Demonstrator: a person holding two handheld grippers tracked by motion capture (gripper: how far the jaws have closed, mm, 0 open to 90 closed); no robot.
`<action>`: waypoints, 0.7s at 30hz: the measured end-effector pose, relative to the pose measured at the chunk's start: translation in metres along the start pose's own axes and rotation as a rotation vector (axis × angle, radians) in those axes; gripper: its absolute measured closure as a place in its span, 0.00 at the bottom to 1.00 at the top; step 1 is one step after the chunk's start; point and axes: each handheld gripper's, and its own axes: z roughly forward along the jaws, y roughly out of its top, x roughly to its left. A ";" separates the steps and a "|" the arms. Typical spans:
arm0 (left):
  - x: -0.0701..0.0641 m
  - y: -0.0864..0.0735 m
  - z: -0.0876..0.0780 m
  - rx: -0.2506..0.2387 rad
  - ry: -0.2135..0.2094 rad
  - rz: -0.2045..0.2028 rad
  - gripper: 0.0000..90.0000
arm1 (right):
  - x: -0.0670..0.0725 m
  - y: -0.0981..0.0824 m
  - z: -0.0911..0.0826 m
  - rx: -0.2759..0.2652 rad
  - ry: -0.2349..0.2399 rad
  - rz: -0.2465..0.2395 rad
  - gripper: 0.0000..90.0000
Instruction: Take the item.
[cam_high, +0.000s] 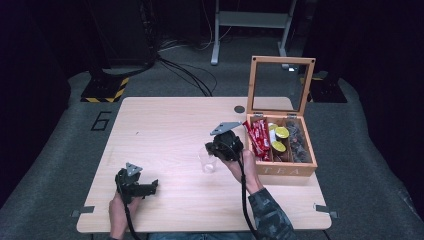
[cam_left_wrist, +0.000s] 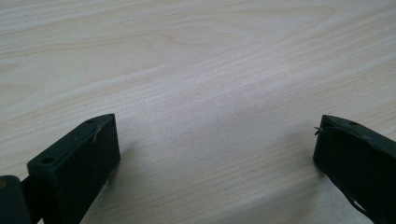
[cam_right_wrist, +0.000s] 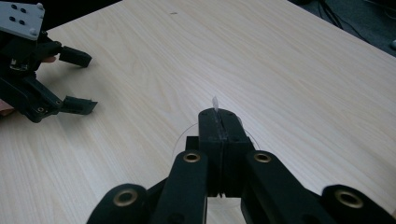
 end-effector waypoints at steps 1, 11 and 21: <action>0.000 0.000 0.000 0.000 0.000 -0.001 0.00 | 0.000 0.000 0.001 -0.004 -0.003 -0.008 1.00; 0.000 0.000 0.000 0.000 0.000 -0.001 0.00 | 0.004 -0.004 0.013 0.032 0.019 -0.003 1.00; 0.000 0.000 0.000 0.000 0.000 0.000 0.00 | 0.002 -0.009 0.022 0.057 0.028 -0.001 0.99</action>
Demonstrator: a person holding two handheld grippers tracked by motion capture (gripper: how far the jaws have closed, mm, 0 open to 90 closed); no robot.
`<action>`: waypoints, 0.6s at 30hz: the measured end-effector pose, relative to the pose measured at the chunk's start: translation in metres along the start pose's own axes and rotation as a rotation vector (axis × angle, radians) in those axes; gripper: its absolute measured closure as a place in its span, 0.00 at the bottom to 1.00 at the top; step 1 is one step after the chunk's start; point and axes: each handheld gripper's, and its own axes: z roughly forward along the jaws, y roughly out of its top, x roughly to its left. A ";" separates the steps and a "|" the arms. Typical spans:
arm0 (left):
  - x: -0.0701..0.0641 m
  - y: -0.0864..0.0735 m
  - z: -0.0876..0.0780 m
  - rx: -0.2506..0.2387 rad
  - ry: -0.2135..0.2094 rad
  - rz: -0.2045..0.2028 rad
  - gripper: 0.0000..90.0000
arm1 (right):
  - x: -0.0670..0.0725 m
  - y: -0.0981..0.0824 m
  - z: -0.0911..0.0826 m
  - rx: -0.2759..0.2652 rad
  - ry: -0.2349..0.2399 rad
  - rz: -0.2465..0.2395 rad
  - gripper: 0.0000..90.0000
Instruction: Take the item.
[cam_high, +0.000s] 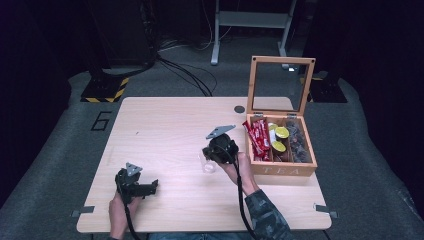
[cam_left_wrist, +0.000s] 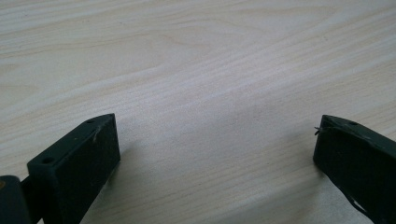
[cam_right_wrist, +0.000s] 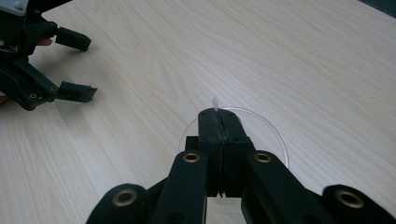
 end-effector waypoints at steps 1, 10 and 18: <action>0.000 0.000 0.000 0.000 0.000 0.000 0.00 | 0.000 -0.001 0.001 0.002 0.001 0.000 0.99; 0.000 0.000 0.000 0.000 0.000 0.001 0.00 | -0.003 -0.005 0.011 0.032 0.004 0.027 0.98; 0.000 0.000 0.000 0.000 0.000 0.000 0.00 | -0.008 -0.008 0.019 0.063 0.015 0.035 0.98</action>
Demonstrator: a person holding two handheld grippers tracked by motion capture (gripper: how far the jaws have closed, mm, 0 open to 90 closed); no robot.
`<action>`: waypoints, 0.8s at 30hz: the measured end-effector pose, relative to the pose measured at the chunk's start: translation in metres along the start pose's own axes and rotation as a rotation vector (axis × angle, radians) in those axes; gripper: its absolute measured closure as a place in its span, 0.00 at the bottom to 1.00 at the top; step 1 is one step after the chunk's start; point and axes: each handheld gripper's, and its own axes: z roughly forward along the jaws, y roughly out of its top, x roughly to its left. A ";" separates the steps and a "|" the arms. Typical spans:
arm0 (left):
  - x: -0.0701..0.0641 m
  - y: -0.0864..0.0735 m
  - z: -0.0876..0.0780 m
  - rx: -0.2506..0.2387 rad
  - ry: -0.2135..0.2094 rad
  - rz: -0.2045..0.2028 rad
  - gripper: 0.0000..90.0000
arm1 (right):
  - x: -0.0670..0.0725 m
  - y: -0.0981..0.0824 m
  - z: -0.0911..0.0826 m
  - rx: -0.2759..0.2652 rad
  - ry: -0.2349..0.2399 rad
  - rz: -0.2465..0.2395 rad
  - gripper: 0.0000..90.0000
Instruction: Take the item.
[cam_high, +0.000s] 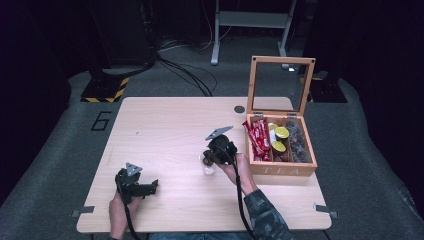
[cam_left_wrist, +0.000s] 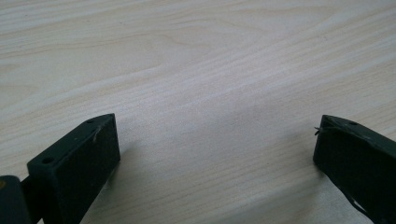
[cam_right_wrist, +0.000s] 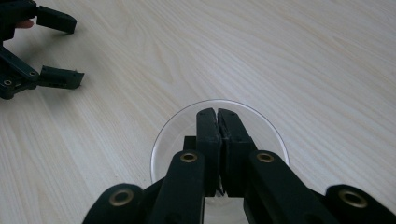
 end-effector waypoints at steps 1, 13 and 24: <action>0.000 0.000 0.000 0.000 0.000 0.000 0.00 | 0.000 0.000 0.001 0.001 -0.005 0.001 0.98; 0.000 0.000 0.000 0.000 0.000 0.000 0.00 | 0.006 0.000 -0.014 -0.054 -0.007 0.002 0.60; 0.000 0.000 0.000 0.000 0.000 0.000 0.00 | 0.000 -0.044 -0.079 -0.164 -0.085 0.056 0.15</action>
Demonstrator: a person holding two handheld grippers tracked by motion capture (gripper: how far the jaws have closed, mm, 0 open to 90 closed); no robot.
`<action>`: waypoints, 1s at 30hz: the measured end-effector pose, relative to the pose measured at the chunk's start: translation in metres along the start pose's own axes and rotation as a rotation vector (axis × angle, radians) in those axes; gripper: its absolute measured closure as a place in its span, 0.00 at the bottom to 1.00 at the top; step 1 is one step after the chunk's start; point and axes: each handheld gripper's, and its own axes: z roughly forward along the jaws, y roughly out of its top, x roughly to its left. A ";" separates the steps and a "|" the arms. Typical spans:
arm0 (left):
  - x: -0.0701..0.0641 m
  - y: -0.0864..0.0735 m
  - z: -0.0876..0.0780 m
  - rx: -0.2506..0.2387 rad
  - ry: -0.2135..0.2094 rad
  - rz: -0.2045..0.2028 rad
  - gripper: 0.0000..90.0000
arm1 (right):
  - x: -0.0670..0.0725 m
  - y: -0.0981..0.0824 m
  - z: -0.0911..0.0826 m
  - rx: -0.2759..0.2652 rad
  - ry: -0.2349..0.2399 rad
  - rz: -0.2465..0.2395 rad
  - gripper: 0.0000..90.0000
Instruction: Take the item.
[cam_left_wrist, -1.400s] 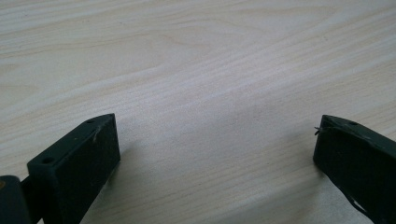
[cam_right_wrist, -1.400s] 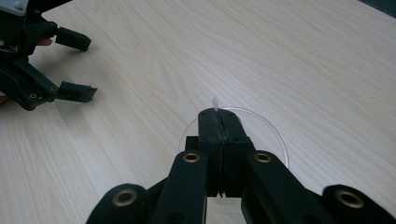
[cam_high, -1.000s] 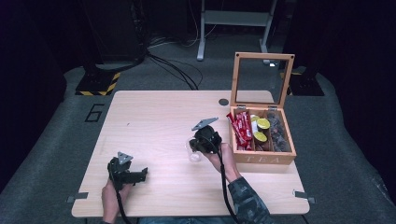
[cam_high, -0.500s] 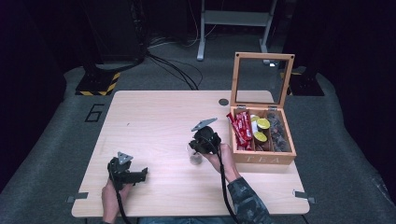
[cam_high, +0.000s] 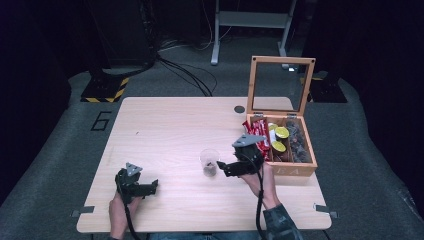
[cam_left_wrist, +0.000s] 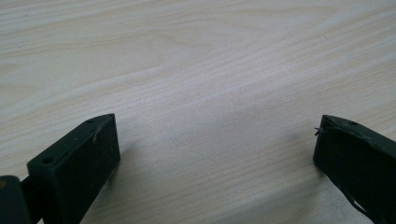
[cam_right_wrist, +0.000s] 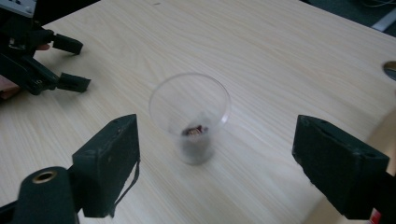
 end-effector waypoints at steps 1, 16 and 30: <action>0.000 0.000 0.000 -0.001 0.000 -0.001 0.00 | -0.003 -0.005 -0.006 -0.008 -0.012 0.004 0.15; 0.000 0.000 0.000 -0.001 0.000 0.001 0.00 | -0.034 -0.082 -0.072 -0.058 -0.183 0.139 0.12; -0.001 0.000 0.000 0.000 -0.002 -0.007 0.00 | -0.066 -0.159 -0.083 -0.008 -0.309 0.294 0.12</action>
